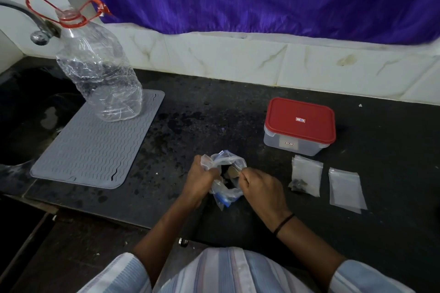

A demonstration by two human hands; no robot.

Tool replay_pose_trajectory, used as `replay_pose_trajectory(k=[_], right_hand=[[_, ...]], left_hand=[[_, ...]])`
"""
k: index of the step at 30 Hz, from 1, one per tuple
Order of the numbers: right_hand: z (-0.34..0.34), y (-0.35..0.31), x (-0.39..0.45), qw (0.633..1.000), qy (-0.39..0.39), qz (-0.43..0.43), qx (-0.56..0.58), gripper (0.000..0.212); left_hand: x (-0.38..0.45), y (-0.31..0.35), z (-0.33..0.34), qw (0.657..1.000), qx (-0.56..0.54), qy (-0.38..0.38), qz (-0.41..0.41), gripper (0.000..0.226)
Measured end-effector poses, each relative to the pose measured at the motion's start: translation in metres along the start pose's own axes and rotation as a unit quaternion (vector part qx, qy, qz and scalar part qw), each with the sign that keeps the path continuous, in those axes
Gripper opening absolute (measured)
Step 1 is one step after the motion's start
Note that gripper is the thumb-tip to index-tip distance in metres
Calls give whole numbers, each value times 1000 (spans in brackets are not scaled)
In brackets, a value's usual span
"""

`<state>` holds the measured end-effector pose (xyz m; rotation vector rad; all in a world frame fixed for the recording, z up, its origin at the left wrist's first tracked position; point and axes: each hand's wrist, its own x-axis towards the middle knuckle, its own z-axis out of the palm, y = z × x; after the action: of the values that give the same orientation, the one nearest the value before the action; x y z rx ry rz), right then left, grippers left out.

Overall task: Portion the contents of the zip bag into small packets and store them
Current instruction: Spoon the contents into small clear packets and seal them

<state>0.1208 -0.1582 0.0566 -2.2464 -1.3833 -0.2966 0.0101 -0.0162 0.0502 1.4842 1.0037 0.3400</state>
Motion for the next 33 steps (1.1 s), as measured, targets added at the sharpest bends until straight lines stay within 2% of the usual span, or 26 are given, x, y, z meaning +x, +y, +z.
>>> replay_pose_trajectory(k=[5,8,10,14,17,21,25,30,33], right_hand=[[6,5,-1,997,-3,-74,-27,21],[8,4,0,996,-26,-76,-28,24],[9,3,0,999,-35,-38,8,24],[9,4,1,990,-55,66,112,22],[7,4,0,967,-79,134,201,19],[7,3,-1,919,-95,241,297,19],[7,3,-3,907,-107,255,317,22],[11,4,-9,845,-76,328,415,23],[11,6,-14,822,-64,350,445,20]], left_hand=[[-1,5,0,1000,-12,-6,-3,53],[1,10,0,1000,-8,-26,-2,34],[3,12,-1,999,0,-37,-3,29],[6,15,-2,999,1,-2,-35,25],[9,15,-1,999,2,5,-40,20],[8,13,-2,998,-38,1,-53,16],[7,9,-4,995,-73,0,-65,16],[7,9,-1,998,-43,7,-41,17],[6,8,-2,998,-50,29,-36,15]])
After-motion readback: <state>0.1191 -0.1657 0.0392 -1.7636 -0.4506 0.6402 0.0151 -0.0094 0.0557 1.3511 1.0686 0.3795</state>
